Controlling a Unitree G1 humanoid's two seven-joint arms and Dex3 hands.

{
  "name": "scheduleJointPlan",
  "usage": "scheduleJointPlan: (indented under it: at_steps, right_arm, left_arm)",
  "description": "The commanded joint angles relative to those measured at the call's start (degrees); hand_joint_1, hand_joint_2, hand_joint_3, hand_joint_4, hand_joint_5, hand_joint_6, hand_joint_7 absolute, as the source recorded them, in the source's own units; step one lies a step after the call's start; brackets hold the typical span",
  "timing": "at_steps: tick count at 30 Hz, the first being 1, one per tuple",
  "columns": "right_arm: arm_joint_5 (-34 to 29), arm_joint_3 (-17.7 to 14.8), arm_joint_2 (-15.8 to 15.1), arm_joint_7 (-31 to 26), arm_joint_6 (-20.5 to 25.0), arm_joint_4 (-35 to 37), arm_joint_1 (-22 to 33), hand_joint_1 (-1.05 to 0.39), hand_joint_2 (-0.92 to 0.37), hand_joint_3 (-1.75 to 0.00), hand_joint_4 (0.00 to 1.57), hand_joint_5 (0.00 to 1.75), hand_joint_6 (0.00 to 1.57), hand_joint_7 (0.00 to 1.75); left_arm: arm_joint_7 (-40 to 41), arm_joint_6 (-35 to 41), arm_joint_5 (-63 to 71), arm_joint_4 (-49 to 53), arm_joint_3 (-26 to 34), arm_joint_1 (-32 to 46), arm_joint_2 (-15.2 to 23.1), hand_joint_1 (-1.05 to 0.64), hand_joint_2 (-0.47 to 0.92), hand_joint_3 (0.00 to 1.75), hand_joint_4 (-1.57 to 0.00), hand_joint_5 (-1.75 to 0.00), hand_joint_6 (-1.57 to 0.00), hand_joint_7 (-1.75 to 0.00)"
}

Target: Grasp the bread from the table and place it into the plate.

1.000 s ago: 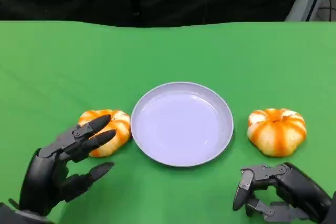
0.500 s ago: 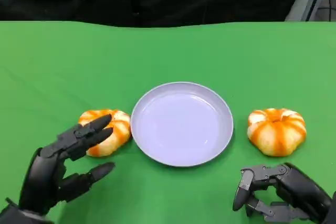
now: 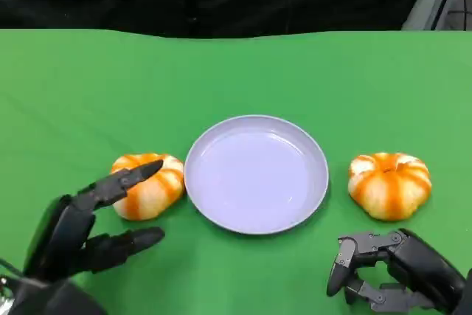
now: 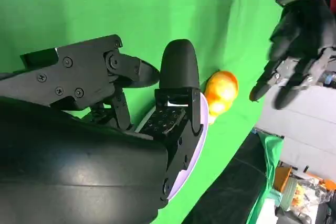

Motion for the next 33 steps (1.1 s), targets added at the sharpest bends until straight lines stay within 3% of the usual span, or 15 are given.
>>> scheduleJointPlan:
  at_steps: [1,6,15,33]
  right_arm:
    - [0.7,-0.3,-0.3,0.1,-0.2,-0.1,0.2,-0.07,-0.88,-0.57,0.73,1.58,0.81,1.08]
    - [0.6,-0.2,-0.3,-0.1,-0.2,-0.3,0.5,-0.08,-0.88,-0.55,0.74,1.57,0.81,1.07]
    - [0.6,-0.3,-0.2,-0.1,-0.1,-0.5,0.6,-0.09,-0.90,-0.52,0.74,1.56,0.82,1.05]
    - [0.0,-0.1,-0.2,-0.9,0.5,-2.7,1.0,-0.07,-0.92,-0.50,0.74,1.58,0.82,1.08]
  left_arm:
    - [11.5,7.2,9.4,-1.7,-4.9,-2.5,4.4,-0.78,0.92,0.11,-0.56,0.00,-0.63,0.00]
    - [14.7,13.3,11.9,0.9,-10.7,-6.0,6.0,-0.82,0.92,0.07,-0.52,0.00,-0.62,0.00]
    - [19.9,16.8,11.8,7.2,-18.1,-10.8,7.3,-0.85,0.92,0.04,-0.51,0.00,-0.64,-0.01]
    - [18.6,24.1,9.8,20.1,-27.2,-19.2,5.1,-0.91,0.92,0.13,-0.46,-0.01,-0.55,0.00]
